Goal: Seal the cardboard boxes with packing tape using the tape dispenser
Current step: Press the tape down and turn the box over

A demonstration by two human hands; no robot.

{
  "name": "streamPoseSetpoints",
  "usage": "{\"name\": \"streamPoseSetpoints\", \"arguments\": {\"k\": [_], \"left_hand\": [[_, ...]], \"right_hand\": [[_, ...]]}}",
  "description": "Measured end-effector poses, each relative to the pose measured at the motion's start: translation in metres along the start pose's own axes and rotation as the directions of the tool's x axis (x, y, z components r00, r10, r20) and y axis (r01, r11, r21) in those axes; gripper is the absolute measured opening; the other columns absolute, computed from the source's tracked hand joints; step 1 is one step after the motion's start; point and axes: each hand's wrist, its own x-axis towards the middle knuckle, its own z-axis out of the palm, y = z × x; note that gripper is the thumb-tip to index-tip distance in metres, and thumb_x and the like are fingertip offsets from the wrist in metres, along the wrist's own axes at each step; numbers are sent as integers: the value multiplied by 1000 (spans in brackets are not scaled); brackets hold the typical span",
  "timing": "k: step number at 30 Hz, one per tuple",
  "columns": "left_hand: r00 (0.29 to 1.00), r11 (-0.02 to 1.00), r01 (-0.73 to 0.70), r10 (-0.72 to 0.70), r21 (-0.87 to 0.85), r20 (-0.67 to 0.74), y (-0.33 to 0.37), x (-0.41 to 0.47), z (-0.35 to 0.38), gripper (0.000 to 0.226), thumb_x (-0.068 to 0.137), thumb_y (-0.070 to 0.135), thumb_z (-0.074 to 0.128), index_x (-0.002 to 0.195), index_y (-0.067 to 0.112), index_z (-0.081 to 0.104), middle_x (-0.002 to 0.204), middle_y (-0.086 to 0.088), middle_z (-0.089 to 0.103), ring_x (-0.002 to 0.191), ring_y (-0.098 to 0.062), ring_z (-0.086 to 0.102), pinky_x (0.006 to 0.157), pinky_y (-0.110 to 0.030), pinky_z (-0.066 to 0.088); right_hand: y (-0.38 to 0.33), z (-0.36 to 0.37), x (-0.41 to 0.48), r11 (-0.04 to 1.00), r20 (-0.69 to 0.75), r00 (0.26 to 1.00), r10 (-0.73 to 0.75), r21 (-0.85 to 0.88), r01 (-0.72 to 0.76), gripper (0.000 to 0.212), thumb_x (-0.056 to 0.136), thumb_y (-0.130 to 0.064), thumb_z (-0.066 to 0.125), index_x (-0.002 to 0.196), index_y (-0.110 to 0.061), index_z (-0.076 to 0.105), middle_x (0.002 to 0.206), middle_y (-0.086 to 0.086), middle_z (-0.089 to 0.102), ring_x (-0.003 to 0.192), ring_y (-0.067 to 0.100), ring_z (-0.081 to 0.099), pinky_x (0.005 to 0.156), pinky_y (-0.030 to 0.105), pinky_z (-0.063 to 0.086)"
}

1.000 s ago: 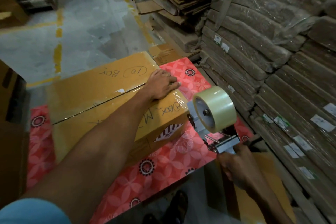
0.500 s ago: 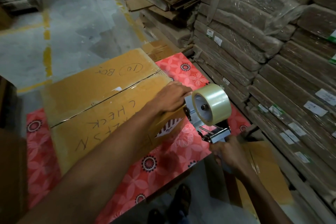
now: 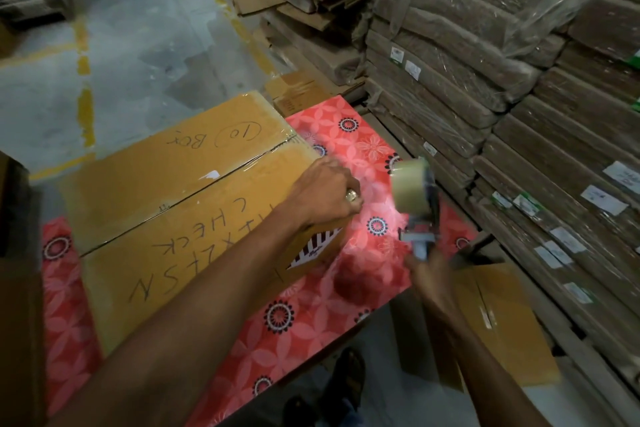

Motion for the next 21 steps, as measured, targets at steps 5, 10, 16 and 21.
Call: {"name": "streamPoseSetpoints", "arguments": {"k": [5, 10, 16, 21], "left_hand": [[996, 996, 87, -87, 16, 7, 10, -2, 1, 42, 86, 53, 65, 122, 31, 68, 116, 4, 67, 121, -17, 52, 123, -41, 19], [994, 994, 100, -97, -47, 57, 13, -6, -2, 76, 81, 67, 68, 144, 30, 49, 159, 1, 37, 151, -18, 21, 127, -44, 4], [932, 887, 258, -333, -383, -144, -53, -5, -43, 58, 99, 51, 48, 145, 17, 48, 151, -6, 47, 138, -23, 42, 117, -50, 34], [867, 861, 478, -494, -173, -60, -161, 13, -55, 59, 107, 40, 38, 151, 2, 34, 157, -19, 37, 145, -35, 33, 118, -48, 28]], "right_hand": [[-6, 11, 71, 922, 92, 995, -39, -382, 71, 48, 78, -8, 73, 120, -5, 50, 97, 17, 68, 84, 34, 66, 66, 35, 48], [-2, 18, 80, 791, 216, 976, -34, -591, 159, 44, 88, -10, 70, 126, 6, 53, 112, 22, 65, 101, 36, 66, 83, 38, 53], [-97, 9, 59, 477, 97, 897, -432, -819, 318, 11, 82, -14, 61, 85, -10, 72, 89, 16, 72, 85, 36, 68, 69, 34, 46], [-239, 101, 43, 397, 359, 568, -741, -448, 801, 24, 85, 1, 52, 101, -4, 70, 100, 13, 71, 89, 29, 64, 81, 33, 51]]}}
